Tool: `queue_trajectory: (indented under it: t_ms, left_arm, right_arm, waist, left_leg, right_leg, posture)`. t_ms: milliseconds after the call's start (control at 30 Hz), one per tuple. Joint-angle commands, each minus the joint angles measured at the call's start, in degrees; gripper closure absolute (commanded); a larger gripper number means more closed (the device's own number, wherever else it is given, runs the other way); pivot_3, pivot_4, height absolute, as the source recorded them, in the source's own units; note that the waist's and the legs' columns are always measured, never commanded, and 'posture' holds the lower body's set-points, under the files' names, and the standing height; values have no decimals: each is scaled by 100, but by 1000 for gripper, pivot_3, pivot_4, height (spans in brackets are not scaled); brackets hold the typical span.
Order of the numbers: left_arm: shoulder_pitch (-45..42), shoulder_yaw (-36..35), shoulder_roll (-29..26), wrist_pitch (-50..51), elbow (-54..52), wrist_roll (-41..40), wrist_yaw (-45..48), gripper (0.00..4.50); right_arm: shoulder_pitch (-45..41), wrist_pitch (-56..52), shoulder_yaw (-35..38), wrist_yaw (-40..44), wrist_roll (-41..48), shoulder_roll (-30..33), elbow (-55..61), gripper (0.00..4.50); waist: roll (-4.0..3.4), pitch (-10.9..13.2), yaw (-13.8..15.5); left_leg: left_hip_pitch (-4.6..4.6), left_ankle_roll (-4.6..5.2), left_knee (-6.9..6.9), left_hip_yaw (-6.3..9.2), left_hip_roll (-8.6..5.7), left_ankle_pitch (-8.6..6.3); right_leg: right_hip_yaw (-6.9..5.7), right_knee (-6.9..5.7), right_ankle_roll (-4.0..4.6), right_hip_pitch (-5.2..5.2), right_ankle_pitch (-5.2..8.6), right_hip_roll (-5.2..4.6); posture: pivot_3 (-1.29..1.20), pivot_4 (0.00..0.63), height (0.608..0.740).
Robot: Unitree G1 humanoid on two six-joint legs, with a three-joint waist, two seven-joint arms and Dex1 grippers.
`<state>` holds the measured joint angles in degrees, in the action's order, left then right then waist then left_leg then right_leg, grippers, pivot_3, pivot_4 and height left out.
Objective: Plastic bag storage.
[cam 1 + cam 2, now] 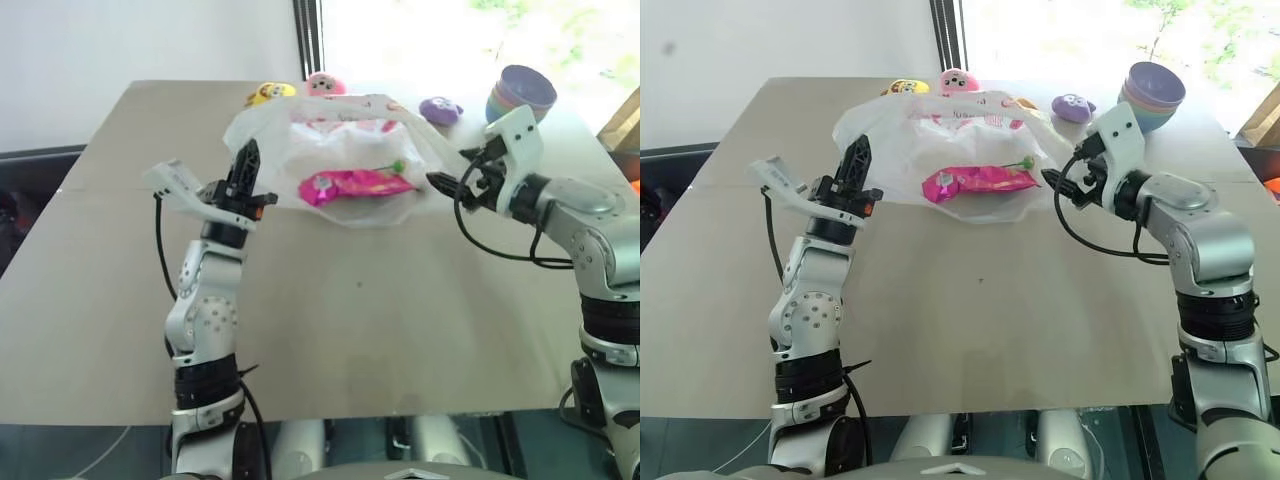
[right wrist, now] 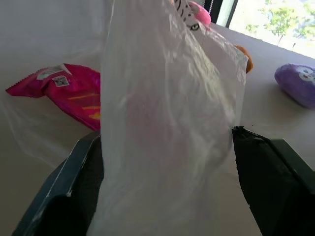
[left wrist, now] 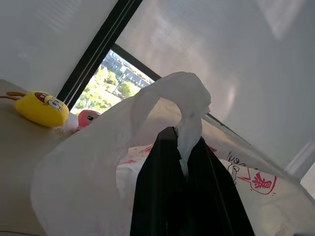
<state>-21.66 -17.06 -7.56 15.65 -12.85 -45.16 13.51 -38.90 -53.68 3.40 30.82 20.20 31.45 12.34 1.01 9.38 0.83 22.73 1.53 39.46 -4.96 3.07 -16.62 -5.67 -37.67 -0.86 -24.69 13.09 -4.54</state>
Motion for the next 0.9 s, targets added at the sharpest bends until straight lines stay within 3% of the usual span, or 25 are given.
queue_trajectory:
  t_ms: [33, 167, 300, 533, 633, 767, 900]
  left_arm:
    - [-81, -8, -15, -89, -58, 6, 66, 4500]
    - [-158, -7, -33, -106, 42, 57, 116, 4500]
    - [-1339, -143, -410, -243, 1202, 282, 332, 4500]
    - [-5083, -456, -1833, -1267, 5538, 1157, 781, 4500]
    - [-6275, -456, -2260, -1868, 6696, 1452, 1184, 4500]
    - [-6586, -384, -2412, -2317, 6866, 1695, 1715, 4500]
    - [-5318, -249, -2288, -1950, 5155, 1650, 2010, 4500]
  right_arm:
    - [-7, -74, 111, -33, -71, 287, 81, 2379]
    - [-148, 87, 235, -143, -99, 313, -181, 4393]
    - [-1355, 1319, 656, -618, -189, -190, -1713, 4465]
    - [-3829, 4306, 1076, -768, -403, -445, -5254, 4465]
    - [-4522, 5299, 1356, -727, -256, -386, -6067, 4465]
    - [-4482, 5774, 1509, -345, -32, -348, -6133, 4465]
    - [-3152, 4936, 1411, 348, 403, -312, -4644, 4465]
  waist:
    - [0, 0, 4]
    - [0, 0, -2]
    - [3, 12, -18]
    - [25, 53, -54]
    - [25, 53, -92]
    - [22, 52, -188]
    - [20, 52, -235]
  left_leg:
    - [3, 0, 0, 3, 0, 0]
    - [5, 1, -3, 4, 0, -1]
    - [0, 0, 3, -2, 0, 3]
    - [13, -14, -6, 6, 11, 18]
    - [34, -11, -42, -7, 5, 14]
    - [82, -9, -54, -22, -9, 12]
    - [102, -10, -76, -25, -7, 12]
  right_leg:
    - [-3, 3, 0, 0, 0, 0]
    - [-6, 10, 0, 0, 0, 1]
    - [-1, -5, 0, -3, 0, 5]
    - [-1, 0, 13, -17, -8, 29]
    - [-5, 21, 8, -32, -8, 21]
    - [-58, 28, 2, -74, -4, -15]
    - [-114, 24, 2, -92, -3, -36]
  posture:
    - [0, 150, 740]
    - [0, 150, 740]
    - [0, 150, 740]
    - [0, 150, 740]
    - [0, 150, 740]
    - [0, 150, 740]
    - [0, 150, 740]
